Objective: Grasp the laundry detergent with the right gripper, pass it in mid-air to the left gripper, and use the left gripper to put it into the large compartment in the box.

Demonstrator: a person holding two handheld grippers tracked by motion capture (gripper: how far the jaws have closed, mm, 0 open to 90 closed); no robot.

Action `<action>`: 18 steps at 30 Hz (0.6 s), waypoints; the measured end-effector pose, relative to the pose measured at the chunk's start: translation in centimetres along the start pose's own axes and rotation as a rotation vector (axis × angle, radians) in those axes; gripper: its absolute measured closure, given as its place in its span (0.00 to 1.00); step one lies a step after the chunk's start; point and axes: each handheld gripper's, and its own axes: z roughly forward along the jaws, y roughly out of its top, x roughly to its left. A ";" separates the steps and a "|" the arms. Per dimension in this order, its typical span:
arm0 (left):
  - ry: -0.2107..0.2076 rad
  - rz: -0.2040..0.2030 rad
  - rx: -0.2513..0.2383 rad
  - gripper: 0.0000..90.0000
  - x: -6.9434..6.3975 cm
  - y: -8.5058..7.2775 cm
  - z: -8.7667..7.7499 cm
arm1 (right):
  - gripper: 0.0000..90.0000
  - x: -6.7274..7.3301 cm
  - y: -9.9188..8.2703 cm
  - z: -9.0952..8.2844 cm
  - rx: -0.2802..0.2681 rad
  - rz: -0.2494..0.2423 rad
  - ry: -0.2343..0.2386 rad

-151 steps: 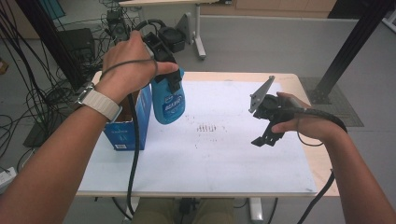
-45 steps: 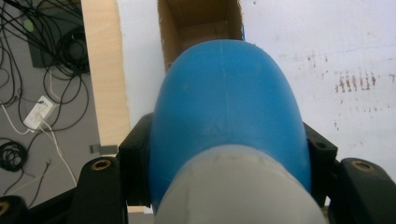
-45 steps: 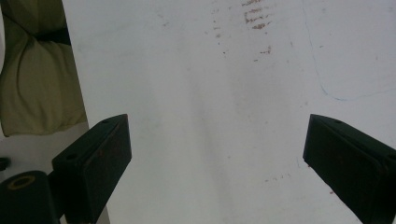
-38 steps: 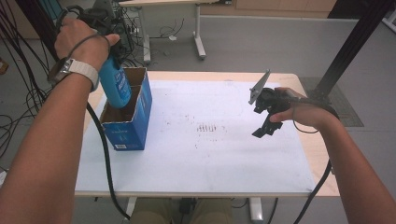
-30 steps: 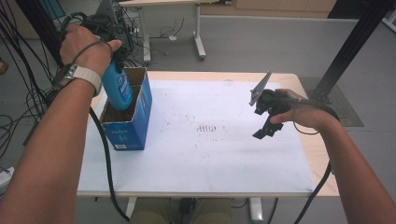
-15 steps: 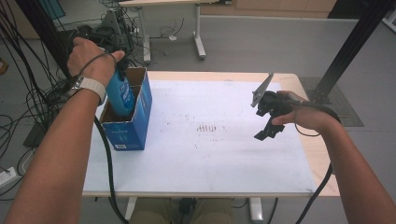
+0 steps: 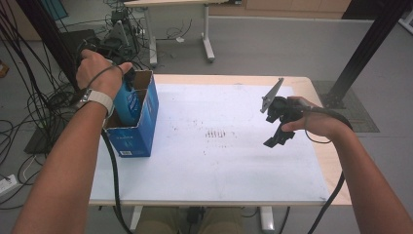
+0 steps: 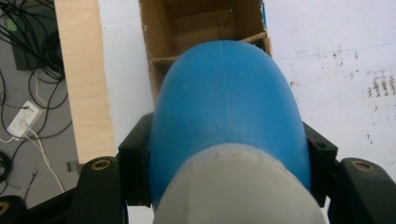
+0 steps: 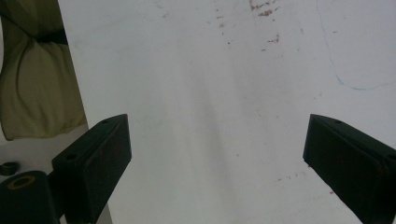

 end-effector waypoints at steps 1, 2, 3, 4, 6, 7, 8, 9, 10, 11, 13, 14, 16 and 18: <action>0.000 0.003 0.004 0.42 0.0 0.0 0.2 | 0.08 0.0 0.0 0.0 0.002 -0.001 0.000; 0.001 0.002 0.002 0.42 -0.1 0.0 0.4 | 0.08 0.0 -0.1 0.1 0.002 0.002 0.001; 0.002 0.004 0.002 0.42 -0.1 0.0 0.7 | 0.08 0.0 -0.1 0.1 0.002 0.002 0.001; 0.001 0.004 0.004 0.42 -0.1 0.0 0.9 | 0.08 0.0 -0.2 0.1 0.001 0.005 0.001; 0.000 0.010 0.003 0.42 -0.1 -0.1 1.3 | 0.08 0.0 -0.3 0.2 -0.001 0.007 0.002; -0.002 0.006 0.000 0.42 -0.1 -0.1 1.5 | 0.08 0.0 -0.3 0.2 0.002 0.007 0.002; -0.003 0.006 0.000 0.42 -0.1 -0.2 1.8 | 0.08 -0.1 -0.4 0.3 0.000 0.009 0.003; -0.003 0.008 0.005 0.42 -0.1 -0.2 2.0 | 0.08 0.0 -0.4 0.3 0.004 0.011 0.004; -0.003 0.005 0.004 0.42 0.0 -0.3 2.2 | 0.08 0.0 -0.4 0.3 0.004 0.013 0.006; -0.004 -0.002 0.005 0.42 0.0 -0.3 2.4 | 0.08 0.0 -0.4 0.4 0.005 0.015 0.007; -0.001 -0.002 -0.001 0.42 -0.1 -0.4 2.8 | 0.08 -0.1 -0.4 0.4 0.004 0.015 0.006; 0.000 -0.003 -0.003 0.42 0.0 -0.5 3.0 | 0.08 -0.1 -0.4 0.4 0.001 0.014 0.006; 0.003 0.000 -0.004 0.42 -0.1 -0.5 3.3 | 0.08 -0.1 -0.5 0.5 0.003 0.018 0.009; 0.007 0.005 -0.003 0.42 -0.1 -0.6 3.7 | 0.08 -0.1 -0.5 0.6 0.007 0.022 0.011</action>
